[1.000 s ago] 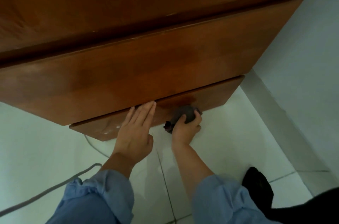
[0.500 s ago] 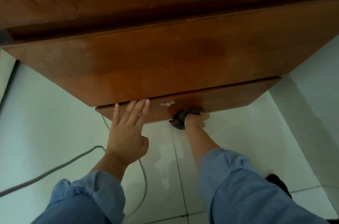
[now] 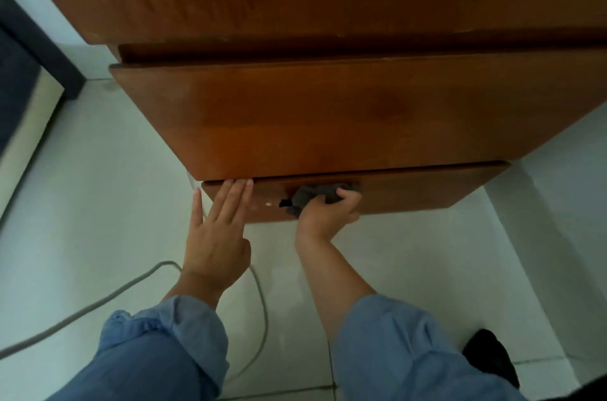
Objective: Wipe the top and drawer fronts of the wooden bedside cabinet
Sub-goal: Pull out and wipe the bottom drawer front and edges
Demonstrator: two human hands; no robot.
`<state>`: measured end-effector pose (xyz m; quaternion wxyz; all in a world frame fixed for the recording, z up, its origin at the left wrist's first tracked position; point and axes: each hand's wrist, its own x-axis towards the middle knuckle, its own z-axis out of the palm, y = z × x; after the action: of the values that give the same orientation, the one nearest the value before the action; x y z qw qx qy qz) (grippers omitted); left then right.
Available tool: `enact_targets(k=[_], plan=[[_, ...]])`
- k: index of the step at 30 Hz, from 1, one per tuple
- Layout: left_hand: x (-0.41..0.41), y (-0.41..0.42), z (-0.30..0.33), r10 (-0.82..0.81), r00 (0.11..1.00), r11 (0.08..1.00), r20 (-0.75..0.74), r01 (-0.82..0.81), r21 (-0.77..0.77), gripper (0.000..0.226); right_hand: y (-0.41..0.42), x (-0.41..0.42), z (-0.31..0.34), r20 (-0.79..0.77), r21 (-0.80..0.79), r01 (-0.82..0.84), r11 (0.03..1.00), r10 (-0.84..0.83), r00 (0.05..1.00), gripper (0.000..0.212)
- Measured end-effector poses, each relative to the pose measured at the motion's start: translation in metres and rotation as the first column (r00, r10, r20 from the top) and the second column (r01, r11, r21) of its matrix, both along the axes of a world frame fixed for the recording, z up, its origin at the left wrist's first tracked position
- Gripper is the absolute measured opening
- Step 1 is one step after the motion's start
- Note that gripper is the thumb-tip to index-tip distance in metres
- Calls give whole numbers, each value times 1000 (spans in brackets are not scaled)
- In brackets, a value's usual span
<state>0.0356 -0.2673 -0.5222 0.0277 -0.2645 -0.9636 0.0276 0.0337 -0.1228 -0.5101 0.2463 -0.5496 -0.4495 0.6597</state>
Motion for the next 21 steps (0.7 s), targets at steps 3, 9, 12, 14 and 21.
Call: enact_targets(k=[3, 9, 12, 14, 21], plan=[[-3, -8, -5, 30, 999, 999, 31, -30, -20, 103, 8, -10, -21, -93, -277, 188, 942, -221, 971, 10], [-2, -2, -12, 66, 996, 998, 57, -67, 10, 105, 10, -15, -78, 30, -328, 95, 940, -90, 995, 23], [-2, -4, -12, 67, 994, 998, 83, -67, -9, 107, 20, -12, -85, 153, -229, -62, 971, 99, 983, 29], [0, -1, -11, 83, 992, 997, 91, -83, -5, 106, 18, 1, -83, 211, -200, -230, 952, 271, 939, 23], [27, 7, -15, 284, 952, 879, 117, -307, 364, 100, 14, 85, -53, 291, 581, -623, 524, 581, 760, 36]])
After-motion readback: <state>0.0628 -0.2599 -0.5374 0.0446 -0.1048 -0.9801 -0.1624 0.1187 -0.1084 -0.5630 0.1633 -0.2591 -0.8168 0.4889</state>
